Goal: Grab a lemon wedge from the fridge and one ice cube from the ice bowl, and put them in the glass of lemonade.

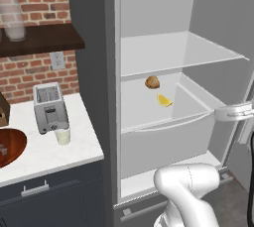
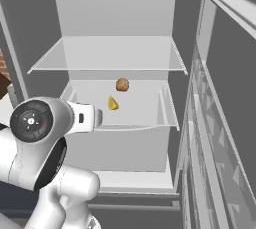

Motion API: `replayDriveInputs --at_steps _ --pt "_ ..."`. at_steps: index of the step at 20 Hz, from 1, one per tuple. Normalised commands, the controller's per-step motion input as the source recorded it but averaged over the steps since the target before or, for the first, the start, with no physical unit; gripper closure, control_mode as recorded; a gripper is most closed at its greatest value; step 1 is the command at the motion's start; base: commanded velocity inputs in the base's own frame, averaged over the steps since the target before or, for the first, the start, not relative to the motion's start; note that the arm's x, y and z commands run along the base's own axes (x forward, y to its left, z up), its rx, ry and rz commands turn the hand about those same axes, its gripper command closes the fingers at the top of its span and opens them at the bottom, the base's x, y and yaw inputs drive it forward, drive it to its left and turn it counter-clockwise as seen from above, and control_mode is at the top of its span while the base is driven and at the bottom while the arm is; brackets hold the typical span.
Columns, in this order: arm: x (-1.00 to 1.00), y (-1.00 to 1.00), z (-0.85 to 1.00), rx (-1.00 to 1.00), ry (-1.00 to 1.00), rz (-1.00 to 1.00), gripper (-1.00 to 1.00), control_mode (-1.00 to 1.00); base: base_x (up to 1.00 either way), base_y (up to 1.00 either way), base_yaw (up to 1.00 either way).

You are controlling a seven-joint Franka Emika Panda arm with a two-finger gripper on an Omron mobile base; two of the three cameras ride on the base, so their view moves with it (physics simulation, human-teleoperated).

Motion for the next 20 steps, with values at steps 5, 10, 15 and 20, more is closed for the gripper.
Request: replayDriveInputs --at_steps 5,10,15,20 --pt "0.26 0.41 0.00 0.00 0.00 -0.13 -1.00 -1.00 0.00 0.00 0.00" --pt "0.30 0.14 -0.01 0.00 0.04 -0.17 -1.00 -1.00 0.00 0.00 0.00" --pt "0.72 -0.12 -0.18 0.00 0.20 -0.13 -1.00 -1.00 0.00 0.00 0.00" --pt "0.47 -0.32 -0.25 0.00 0.21 -0.03 -1.00 -1.00 0.00 0.00 0.00"
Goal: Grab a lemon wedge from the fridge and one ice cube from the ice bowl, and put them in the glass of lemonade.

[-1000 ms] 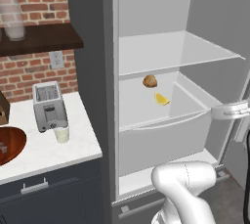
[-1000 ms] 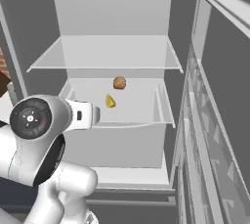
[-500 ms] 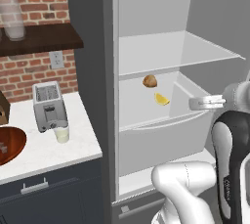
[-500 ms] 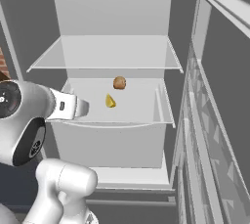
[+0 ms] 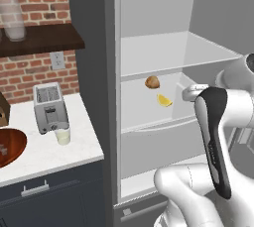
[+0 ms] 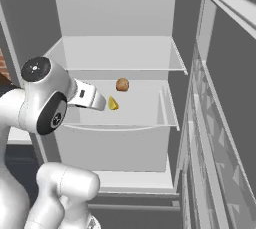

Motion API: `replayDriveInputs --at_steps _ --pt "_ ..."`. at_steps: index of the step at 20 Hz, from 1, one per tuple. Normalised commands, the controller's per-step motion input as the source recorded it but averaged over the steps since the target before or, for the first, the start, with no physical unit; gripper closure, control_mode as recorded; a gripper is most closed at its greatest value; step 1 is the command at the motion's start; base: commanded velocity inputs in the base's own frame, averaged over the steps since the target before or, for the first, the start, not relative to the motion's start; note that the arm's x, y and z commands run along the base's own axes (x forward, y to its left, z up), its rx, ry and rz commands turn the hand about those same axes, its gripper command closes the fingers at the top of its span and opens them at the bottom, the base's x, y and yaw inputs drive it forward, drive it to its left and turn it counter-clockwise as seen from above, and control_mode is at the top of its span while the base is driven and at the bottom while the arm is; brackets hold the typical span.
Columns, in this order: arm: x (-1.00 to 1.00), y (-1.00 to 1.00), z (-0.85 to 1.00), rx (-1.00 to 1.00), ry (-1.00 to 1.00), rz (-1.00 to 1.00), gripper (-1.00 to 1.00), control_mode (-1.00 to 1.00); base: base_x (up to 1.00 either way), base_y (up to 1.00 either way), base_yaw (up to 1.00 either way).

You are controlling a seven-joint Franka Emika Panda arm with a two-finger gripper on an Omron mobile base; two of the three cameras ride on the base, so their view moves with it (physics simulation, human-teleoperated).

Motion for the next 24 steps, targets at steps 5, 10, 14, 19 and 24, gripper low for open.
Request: replayDriveInputs --at_steps 5,10,14,19,24 --pt "0.50 -0.13 -0.60 0.00 0.03 0.01 -1.00 -1.00 0.00 0.00 0.00" --pt "0.77 -0.01 -0.69 0.00 0.00 0.14 -1.00 -1.00 0.00 0.00 0.00" --pt "0.67 -0.06 -0.39 0.00 0.00 0.21 -1.00 -1.00 0.00 0.00 0.00" --pt "0.50 -0.17 -0.10 0.00 0.00 0.24 -1.00 -1.00 0.00 0.00 0.00" --pt "0.41 -0.01 0.00 -0.02 0.00 0.20 -1.00 -1.00 0.00 0.00 0.00"
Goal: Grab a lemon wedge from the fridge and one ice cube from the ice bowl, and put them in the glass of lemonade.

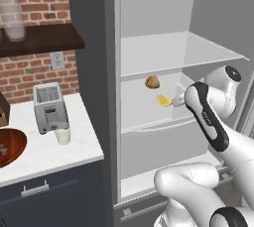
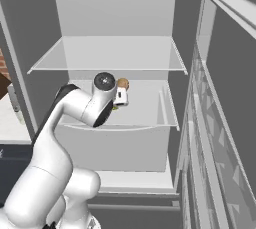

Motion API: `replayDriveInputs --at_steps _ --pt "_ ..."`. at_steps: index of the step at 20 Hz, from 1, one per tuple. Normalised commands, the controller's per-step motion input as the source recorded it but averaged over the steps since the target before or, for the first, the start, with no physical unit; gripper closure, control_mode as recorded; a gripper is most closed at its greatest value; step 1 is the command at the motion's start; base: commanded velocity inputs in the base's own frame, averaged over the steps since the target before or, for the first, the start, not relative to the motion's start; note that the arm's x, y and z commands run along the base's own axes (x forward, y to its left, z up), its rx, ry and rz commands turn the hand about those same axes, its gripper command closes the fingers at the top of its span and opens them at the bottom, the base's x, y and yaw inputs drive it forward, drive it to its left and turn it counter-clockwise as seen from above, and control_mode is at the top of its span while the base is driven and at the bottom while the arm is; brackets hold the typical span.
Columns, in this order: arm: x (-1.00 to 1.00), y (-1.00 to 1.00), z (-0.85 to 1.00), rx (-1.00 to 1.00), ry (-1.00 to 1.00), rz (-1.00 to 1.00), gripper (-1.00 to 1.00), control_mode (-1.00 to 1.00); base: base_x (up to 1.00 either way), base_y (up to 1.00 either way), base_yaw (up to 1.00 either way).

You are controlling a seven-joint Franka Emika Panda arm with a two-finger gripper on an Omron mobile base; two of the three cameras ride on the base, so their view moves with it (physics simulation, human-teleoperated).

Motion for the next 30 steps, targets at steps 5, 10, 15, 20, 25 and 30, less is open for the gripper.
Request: replayDriveInputs --at_steps 5,10,15,20,25,30 --pt "0.20 0.00 -0.09 0.00 0.00 0.11 -1.00 -1.00 0.00 0.00 0.00" --pt "0.11 0.00 -0.23 0.00 -0.01 0.02 -1.00 -1.00 0.00 0.00 0.00" --pt "0.15 0.00 -0.13 0.00 0.00 0.00 -1.00 -1.00 0.00 0.00 0.00" --pt "0.33 0.03 -0.08 0.00 0.00 0.00 -1.00 -1.00 0.00 0.00 0.00" --pt "0.41 0.04 -0.12 0.00 0.00 0.00 -1.00 -1.00 0.00 0.00 0.00" --pt "0.40 0.00 -0.16 0.00 0.00 0.00 -1.00 -1.00 0.00 0.00 0.00"
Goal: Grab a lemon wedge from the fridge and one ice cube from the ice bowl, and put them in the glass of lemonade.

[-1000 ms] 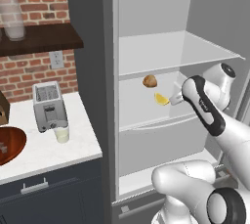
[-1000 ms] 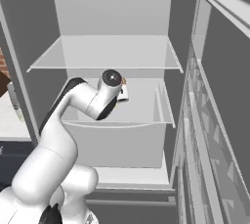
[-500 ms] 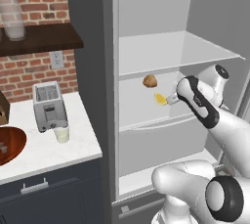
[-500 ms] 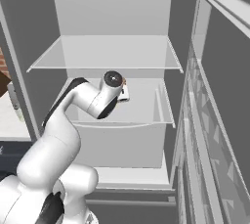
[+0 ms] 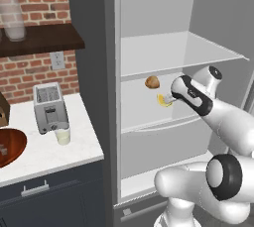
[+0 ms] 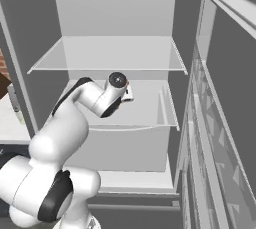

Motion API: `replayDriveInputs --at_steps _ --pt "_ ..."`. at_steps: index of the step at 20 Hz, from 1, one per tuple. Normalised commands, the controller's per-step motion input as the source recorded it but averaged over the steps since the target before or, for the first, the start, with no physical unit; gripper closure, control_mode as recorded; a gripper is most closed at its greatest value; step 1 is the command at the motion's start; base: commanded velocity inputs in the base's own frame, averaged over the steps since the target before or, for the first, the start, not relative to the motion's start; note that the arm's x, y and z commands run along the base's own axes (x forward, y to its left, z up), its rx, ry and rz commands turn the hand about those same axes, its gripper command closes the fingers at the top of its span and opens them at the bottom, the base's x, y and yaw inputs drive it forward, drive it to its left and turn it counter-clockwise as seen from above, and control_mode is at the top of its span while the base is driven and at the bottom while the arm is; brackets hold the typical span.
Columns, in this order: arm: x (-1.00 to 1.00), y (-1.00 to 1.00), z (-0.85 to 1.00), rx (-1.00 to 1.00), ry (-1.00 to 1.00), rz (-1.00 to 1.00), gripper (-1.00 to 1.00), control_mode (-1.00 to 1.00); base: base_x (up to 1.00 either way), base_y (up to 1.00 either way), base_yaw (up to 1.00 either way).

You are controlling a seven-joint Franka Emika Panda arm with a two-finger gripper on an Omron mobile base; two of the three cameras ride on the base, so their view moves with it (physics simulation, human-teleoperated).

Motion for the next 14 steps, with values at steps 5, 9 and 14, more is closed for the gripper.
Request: replayDriveInputs --at_steps 5,9,14 --pt "0.38 0.00 -0.10 0.00 0.00 0.00 -1.00 -1.00 0.00 0.00 0.00" --pt "0.37 0.00 -0.11 0.00 0.00 0.00 -1.00 -1.00 0.00 0.00 0.00" --pt "0.30 0.00 -0.27 0.00 0.00 0.00 -1.00 -1.00 0.00 0.00 0.00"
